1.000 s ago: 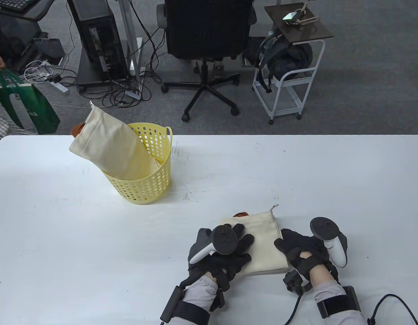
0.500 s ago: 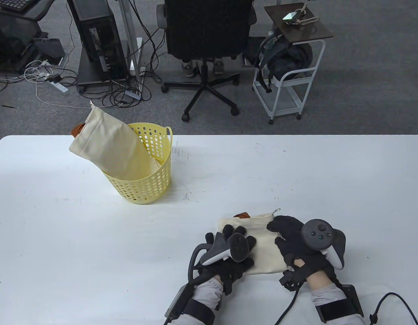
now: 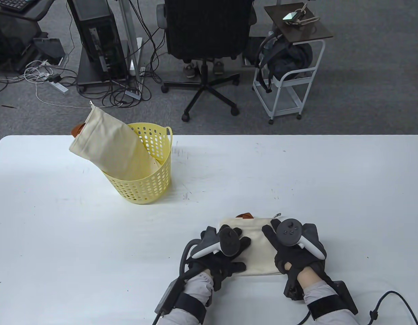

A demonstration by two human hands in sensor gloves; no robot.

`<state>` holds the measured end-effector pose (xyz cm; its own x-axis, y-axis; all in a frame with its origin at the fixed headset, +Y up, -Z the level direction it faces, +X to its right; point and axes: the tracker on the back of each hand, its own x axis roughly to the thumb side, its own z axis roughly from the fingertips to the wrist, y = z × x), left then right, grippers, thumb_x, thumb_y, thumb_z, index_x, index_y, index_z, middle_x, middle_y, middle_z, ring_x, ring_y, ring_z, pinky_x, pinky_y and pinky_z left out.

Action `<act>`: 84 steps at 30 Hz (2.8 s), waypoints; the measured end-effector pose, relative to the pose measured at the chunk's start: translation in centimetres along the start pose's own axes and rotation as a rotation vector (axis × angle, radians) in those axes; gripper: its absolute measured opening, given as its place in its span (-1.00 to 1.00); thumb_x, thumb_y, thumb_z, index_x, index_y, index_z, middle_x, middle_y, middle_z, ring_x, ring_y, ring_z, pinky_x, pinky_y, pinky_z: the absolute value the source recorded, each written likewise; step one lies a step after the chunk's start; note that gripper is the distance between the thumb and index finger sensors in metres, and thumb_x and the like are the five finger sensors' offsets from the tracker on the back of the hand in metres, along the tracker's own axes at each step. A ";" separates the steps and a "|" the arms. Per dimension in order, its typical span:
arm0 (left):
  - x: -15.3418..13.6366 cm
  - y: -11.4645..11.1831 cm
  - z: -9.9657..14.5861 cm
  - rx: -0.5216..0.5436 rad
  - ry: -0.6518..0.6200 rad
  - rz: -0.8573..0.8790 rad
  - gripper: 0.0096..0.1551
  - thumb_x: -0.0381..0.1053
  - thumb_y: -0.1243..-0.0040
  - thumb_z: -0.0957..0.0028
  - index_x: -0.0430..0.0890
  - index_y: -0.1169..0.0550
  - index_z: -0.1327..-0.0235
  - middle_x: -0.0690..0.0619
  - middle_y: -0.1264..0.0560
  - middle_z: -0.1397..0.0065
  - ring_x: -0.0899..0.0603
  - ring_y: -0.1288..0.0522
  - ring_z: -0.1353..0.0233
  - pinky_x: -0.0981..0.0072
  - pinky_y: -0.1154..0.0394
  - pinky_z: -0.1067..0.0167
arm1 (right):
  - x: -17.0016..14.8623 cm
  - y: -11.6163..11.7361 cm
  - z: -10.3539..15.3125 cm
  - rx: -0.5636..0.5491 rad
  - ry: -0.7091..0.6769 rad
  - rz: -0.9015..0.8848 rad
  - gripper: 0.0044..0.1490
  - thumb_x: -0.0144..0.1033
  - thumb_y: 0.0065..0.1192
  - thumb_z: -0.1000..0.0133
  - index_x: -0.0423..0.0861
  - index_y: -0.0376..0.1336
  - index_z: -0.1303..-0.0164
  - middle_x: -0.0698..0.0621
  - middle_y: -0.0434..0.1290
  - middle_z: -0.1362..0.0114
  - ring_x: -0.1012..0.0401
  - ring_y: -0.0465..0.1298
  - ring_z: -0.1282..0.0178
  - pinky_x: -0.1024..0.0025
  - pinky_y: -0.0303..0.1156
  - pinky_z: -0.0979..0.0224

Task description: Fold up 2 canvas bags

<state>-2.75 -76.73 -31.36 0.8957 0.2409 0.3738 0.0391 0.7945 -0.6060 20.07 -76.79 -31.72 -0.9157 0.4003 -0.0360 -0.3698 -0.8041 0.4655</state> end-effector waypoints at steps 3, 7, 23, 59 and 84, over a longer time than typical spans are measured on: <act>-0.5 -0.4 0.1 0.001 0.021 -0.052 -0.09 0.34 -0.05 -0.10 0.43 0.17 -0.54 0.34 0.35 -0.69 0.03 0.48 -0.64 -0.22 0.42 -0.51 | 0.3 0.2 0.1 -0.009 -0.009 0.031 0.08 -0.62 0.29 -0.04 0.17 -0.21 -0.58 0.09 -0.41 -0.68 -0.16 -0.37 -0.63 -0.34 -0.32 -0.54; 0.4 -1.4 -0.3 -0.061 0.067 -0.337 -0.16 0.41 0.43 -0.04 0.35 0.49 -0.32 0.25 0.57 -0.60 -0.01 0.61 -0.58 -0.17 0.47 -0.53 | 0.5 0.4 0.1 -0.008 -0.011 0.047 0.07 -0.62 0.26 -0.05 0.15 -0.23 -0.58 0.07 -0.44 -0.68 -0.17 -0.37 -0.63 -0.35 -0.33 -0.53; 1.8 -2.0 -0.3 -0.066 0.052 -0.434 -0.12 0.38 0.54 -0.04 0.15 0.57 -0.32 0.03 0.57 -0.61 -0.15 0.66 -0.58 -0.32 0.55 -0.43 | 3.6 3.3 0.3 0.079 -0.096 0.252 -0.04 0.10 0.01 -0.14 0.23 -0.35 -0.59 0.20 -0.52 -0.66 -0.12 -0.64 -0.53 -0.38 -0.64 -0.37; 1.9 -3.3 -0.6 -0.056 -0.030 -0.226 -0.16 0.49 0.52 -0.06 0.39 0.52 -0.37 0.09 0.69 -0.54 -0.16 0.75 -0.48 -0.53 0.57 -0.27 | 6.4 1.9 3.7 0.015 -0.055 0.374 -0.19 -0.19 0.19 -0.17 -0.20 0.05 -0.60 -0.39 0.17 -0.56 -0.33 0.26 -0.46 -0.34 0.17 -0.41; -6.8 2.1 13.0 0.551 0.030 0.093 -0.20 0.25 0.06 -0.24 -0.10 -0.29 -0.71 -0.25 -0.20 -0.74 -0.42 -0.01 -0.67 -0.55 0.04 -0.41 | 3.3 -2.2 -4.6 -0.152 0.228 0.251 -0.23 -0.15 0.16 -0.15 -0.13 0.07 -0.55 -0.35 0.15 -0.56 -0.31 0.22 -0.47 -0.38 0.13 -0.44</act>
<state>-14.56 -69.47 -26.05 0.8967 0.3141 0.3117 -0.2706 0.9466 -0.1755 17.15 -75.73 -36.89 -0.9860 0.0878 -0.1415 -0.1327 -0.9277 0.3489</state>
